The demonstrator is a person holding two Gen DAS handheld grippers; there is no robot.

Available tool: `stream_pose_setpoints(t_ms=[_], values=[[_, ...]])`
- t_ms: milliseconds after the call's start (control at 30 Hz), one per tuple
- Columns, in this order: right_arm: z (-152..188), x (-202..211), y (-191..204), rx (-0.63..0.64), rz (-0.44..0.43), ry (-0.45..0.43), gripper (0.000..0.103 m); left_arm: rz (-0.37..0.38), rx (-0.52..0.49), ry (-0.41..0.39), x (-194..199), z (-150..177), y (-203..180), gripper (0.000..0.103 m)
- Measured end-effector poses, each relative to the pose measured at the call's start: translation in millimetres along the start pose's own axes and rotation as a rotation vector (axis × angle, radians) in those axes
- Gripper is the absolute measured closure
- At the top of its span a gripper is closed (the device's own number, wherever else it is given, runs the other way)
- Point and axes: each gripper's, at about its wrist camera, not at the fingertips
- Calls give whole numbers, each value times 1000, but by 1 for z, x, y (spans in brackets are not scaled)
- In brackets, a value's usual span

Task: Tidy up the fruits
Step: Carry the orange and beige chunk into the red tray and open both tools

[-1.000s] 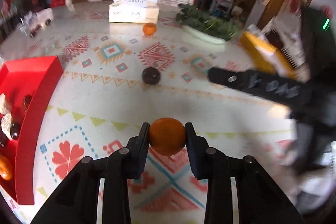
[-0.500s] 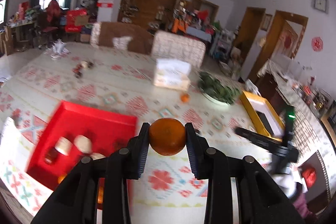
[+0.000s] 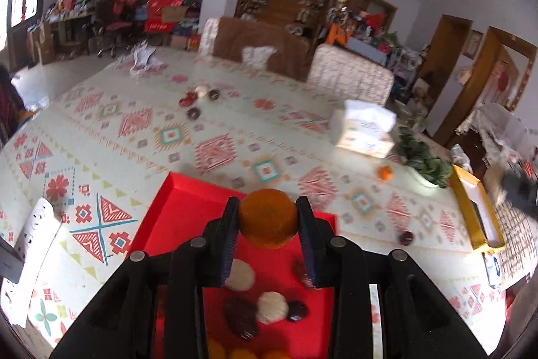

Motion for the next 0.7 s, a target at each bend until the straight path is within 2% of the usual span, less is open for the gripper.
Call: stream_pose_setpoints(t_ms=[167, 300, 500, 700], values=[[42, -97, 13, -9, -54, 180, 69, -42, 82, 76, -42, 10, 38, 70], [73, -148, 12, 23, -12, 260, 69, -69, 127, 142, -71, 22, 59, 70], [88, -193, -1, 41, 50, 314, 69, -78, 129, 189, -92, 30, 65, 70], [94, -207, -3, 57, 79, 316, 69, -79, 136, 197, -97, 31, 65, 68]])
Point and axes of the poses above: each gripper's, at about its wrist camera, not at the fingertips, and x roughly against the way its jaws point, y to its left, z to its underside, and after that the axes turned 10 degrees about -y, right-handed
